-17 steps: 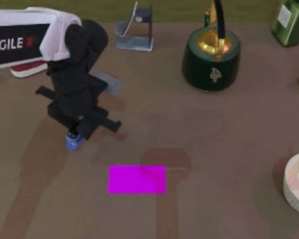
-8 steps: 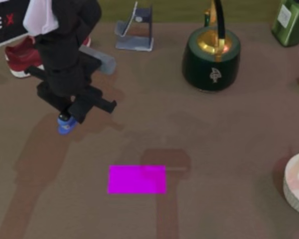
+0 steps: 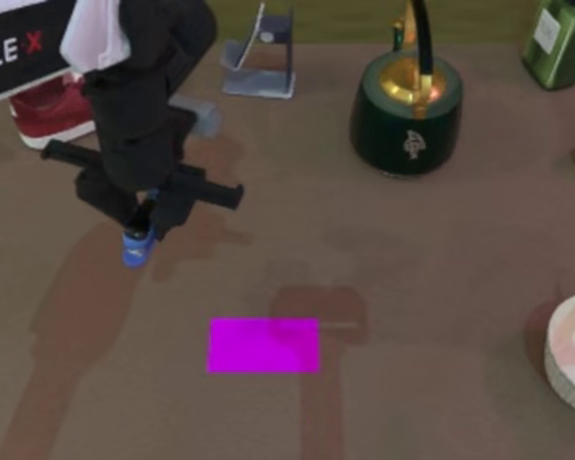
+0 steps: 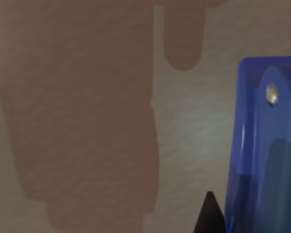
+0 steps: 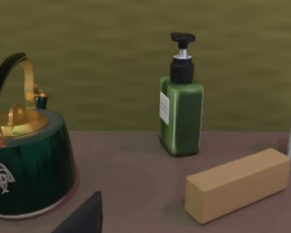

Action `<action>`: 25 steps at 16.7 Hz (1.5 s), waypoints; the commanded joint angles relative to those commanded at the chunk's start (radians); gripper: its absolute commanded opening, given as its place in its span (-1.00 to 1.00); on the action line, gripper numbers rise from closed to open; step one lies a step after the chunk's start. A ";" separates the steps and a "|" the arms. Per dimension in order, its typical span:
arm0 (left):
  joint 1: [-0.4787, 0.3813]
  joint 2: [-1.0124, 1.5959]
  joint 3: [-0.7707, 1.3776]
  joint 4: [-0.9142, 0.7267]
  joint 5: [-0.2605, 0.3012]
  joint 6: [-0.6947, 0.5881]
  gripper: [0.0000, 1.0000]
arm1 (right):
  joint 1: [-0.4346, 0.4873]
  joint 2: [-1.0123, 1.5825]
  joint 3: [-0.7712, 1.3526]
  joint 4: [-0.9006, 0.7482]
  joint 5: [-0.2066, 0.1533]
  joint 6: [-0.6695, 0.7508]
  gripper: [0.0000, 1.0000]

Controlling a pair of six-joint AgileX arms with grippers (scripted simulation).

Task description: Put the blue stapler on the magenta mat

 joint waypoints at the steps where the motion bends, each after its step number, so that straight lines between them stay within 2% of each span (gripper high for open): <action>1: -0.012 -0.004 -0.004 -0.008 -0.011 -0.083 -1.00 | 0.000 0.000 0.000 0.000 0.000 0.000 1.00; 4: -0.052 -0.014 -0.024 -0.032 -0.042 -0.390 -1.00 | 0.000 0.000 0.000 0.000 0.000 0.000 1.00; 8: -0.118 -0.015 -0.066 -0.054 -0.064 -0.889 -1.00 | 0.000 0.000 0.000 0.000 0.000 0.000 1.00; 12: -0.184 -0.026 -0.118 -0.038 -0.060 -1.399 -1.00 | 0.000 0.000 0.000 0.000 0.000 0.000 1.00; 16: -0.242 -0.052 -0.147 0.022 -0.034 -1.800 -1.00 | 0.000 0.000 0.000 0.000 0.000 0.000 1.00; 19: -0.276 -0.078 -0.154 0.083 -0.012 -2.018 -1.00 | 0.000 0.000 0.000 0.000 0.000 0.000 1.00; 21: -0.291 -0.095 -0.154 0.119 0.000 -2.115 -1.00 | 0.000 0.000 0.000 0.000 0.000 0.000 1.00; 25: -0.302 -0.112 -0.154 0.154 0.012 -2.185 -1.00 | 0.000 0.000 0.000 0.000 0.000 0.000 1.00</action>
